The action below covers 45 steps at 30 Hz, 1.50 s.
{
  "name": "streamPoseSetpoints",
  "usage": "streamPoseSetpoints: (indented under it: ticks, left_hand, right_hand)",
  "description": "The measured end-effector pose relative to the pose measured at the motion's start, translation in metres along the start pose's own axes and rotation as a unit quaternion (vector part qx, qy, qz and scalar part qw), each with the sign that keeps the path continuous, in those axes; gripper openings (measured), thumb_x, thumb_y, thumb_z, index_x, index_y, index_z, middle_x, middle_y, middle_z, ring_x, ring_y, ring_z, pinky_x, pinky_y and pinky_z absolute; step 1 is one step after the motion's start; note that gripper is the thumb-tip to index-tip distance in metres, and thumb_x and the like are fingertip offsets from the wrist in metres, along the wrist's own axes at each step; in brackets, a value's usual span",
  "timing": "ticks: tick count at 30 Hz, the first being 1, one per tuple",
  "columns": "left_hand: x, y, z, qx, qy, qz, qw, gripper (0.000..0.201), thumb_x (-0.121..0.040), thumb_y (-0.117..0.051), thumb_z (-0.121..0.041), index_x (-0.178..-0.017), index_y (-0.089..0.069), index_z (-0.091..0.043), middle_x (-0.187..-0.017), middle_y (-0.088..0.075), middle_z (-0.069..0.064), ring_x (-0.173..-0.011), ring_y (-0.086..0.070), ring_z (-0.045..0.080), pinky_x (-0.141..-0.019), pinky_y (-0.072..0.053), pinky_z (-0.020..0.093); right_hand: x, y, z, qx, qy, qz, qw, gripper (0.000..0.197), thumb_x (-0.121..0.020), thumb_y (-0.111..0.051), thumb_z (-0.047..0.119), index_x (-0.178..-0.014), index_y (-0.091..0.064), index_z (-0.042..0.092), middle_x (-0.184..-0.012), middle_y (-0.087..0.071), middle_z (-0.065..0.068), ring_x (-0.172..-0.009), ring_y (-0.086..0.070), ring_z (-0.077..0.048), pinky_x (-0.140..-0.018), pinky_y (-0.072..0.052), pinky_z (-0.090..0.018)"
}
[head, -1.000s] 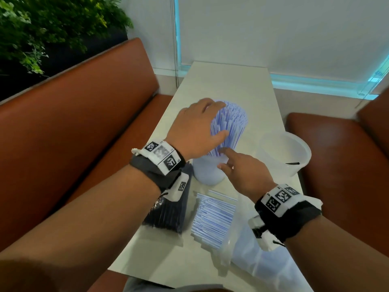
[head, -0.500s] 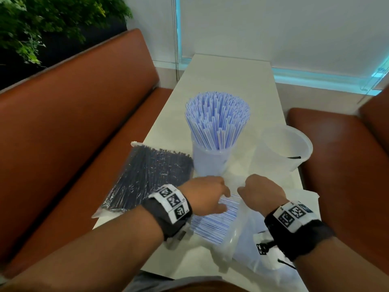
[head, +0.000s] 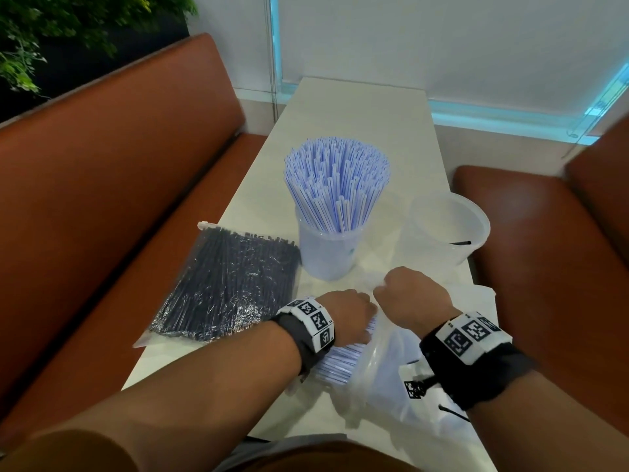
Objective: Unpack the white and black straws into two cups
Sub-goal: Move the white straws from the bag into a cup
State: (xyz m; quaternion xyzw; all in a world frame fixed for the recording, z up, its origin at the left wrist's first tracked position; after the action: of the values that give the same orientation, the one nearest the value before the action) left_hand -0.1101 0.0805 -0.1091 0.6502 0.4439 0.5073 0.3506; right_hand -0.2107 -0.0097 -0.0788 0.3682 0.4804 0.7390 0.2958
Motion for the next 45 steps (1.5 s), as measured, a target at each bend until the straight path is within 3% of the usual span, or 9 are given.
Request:
streamPoseSetpoints:
  ticks: [7,12,19,26,31,38,40,42,45]
  left_hand:
    - [0.002,0.010,0.004,-0.059,0.010,-0.022,0.998,0.032,-0.096,-0.051,-0.020,-0.127,-0.054,-0.012,-0.115,-0.059,0.008,-0.097,-0.062,0.029,-0.066,-0.042,0.035]
    - [0.027,0.028,0.026,-0.117,0.036,-0.043,0.992,0.013,-0.094,-0.051,-0.011,-0.107,-0.051,-0.015,-0.071,-0.049,-0.003,-0.056,-0.048,0.020,-0.051,-0.039,0.031]
    - [0.079,0.040,0.092,-0.137,0.076,-0.093,0.983,0.033,-0.092,-0.052,-0.015,-0.121,-0.052,-0.031,-0.097,-0.065,-0.001,-0.087,-0.066,0.026,-0.077,-0.054,0.040]
    - [0.109,0.030,0.135,-0.094,0.150,-0.134,0.975,0.033,-0.092,-0.050,-0.023,-0.123,-0.051,-0.034,-0.104,-0.061,-0.005,-0.098,-0.062,0.023,-0.074,-0.039,0.036]
    - [0.105,0.035,0.114,-0.044,0.116,-0.191,0.974,0.027,-0.091,-0.055,-0.024,-0.117,-0.055,-0.027,-0.102,-0.060,-0.001,-0.094,-0.062,0.025,-0.075,-0.050,0.041]
    - [0.082,0.054,0.072,-0.016,0.081,-0.262,0.961,0.027,-0.087,-0.060,-0.023,-0.113,-0.052,-0.025,-0.096,-0.061,-0.001,-0.083,-0.061,0.025,-0.063,-0.048,0.034]
    - [0.076,0.059,0.057,-0.017,0.074,-0.274,0.959,0.030,-0.086,-0.060,-0.026,-0.115,-0.053,-0.025,-0.097,-0.063,-0.001,-0.083,-0.062,0.025,-0.063,-0.050,0.035]
    - [0.068,0.062,0.038,-0.011,0.063,-0.277,0.959,0.030,-0.086,-0.060,-0.029,-0.115,-0.055,-0.025,-0.096,-0.064,-0.001,-0.081,-0.063,0.025,-0.061,-0.048,0.034]
    - [0.062,0.071,0.029,0.041,0.066,-0.291,0.954,0.016,-0.086,-0.059,-0.027,-0.102,-0.058,-0.025,-0.087,-0.061,-0.004,-0.082,-0.063,0.026,-0.061,-0.046,0.034]
  right_hand:
    - [0.000,0.002,-0.002,-0.009,-0.002,0.004,1.000,0.020,-0.088,-0.051,0.037,-0.078,-0.052,0.021,-0.084,-0.059,0.004,-0.081,-0.060,-0.021,-0.071,-0.042,-0.033]
    - [-0.003,0.004,-0.003,-0.013,-0.016,-0.008,1.000,0.020,-0.086,-0.049,0.037,-0.076,-0.051,0.019,-0.076,-0.057,0.004,-0.068,-0.054,-0.014,-0.058,-0.033,-0.029]
    - [-0.003,0.004,-0.011,-0.058,-0.016,-0.039,0.997,0.028,-0.092,-0.047,0.034,-0.119,-0.042,0.039,-0.074,-0.062,0.010,-0.067,-0.060,-0.010,-0.057,-0.038,-0.030]
    - [-0.004,0.001,-0.007,-0.065,0.029,-0.062,0.996,0.035,-0.105,-0.035,0.046,-0.111,-0.063,0.025,-0.102,-0.067,-0.005,-0.092,-0.059,-0.026,-0.085,-0.047,-0.041]
    - [0.012,0.026,0.026,-0.494,0.093,-0.180,0.845,0.052,-0.095,-0.035,0.057,-0.105,-0.069,0.019,-0.098,-0.070,0.003,-0.095,-0.066,-0.011,-0.090,-0.050,-0.035]
    - [0.016,0.040,0.032,-0.585,0.108,-0.209,0.776,0.030,-0.092,-0.049,0.026,-0.086,-0.070,0.005,-0.094,-0.073,-0.015,-0.094,-0.068,-0.028,-0.093,-0.052,-0.043]
    - [0.015,0.038,0.037,-0.563,0.119,-0.152,0.804,0.028,-0.090,-0.051,0.022,-0.082,-0.074,0.008,-0.092,-0.074,-0.015,-0.095,-0.067,-0.033,-0.094,-0.051,-0.046]
    - [0.018,0.029,0.046,-0.540,0.134,-0.093,0.826,0.030,-0.090,-0.052,0.026,-0.079,-0.076,0.011,-0.089,-0.076,-0.011,-0.092,-0.070,-0.031,-0.092,-0.052,-0.047]
    - [0.014,0.026,0.041,-0.636,0.080,-0.075,0.764,0.044,-0.100,-0.051,0.044,-0.082,-0.076,0.014,-0.092,-0.076,-0.013,-0.091,-0.072,-0.028,-0.087,-0.055,-0.045]
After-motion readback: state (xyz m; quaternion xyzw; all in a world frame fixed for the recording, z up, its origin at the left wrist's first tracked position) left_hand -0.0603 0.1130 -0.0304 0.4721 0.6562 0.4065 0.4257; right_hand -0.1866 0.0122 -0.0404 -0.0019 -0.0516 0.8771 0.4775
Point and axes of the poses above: each hand's wrist, its own x-axis away from the middle knuckle, its own y-axis out of the back of the hand, z = x × y, the point moved 2 cm from there along -x, towards the middle knuckle
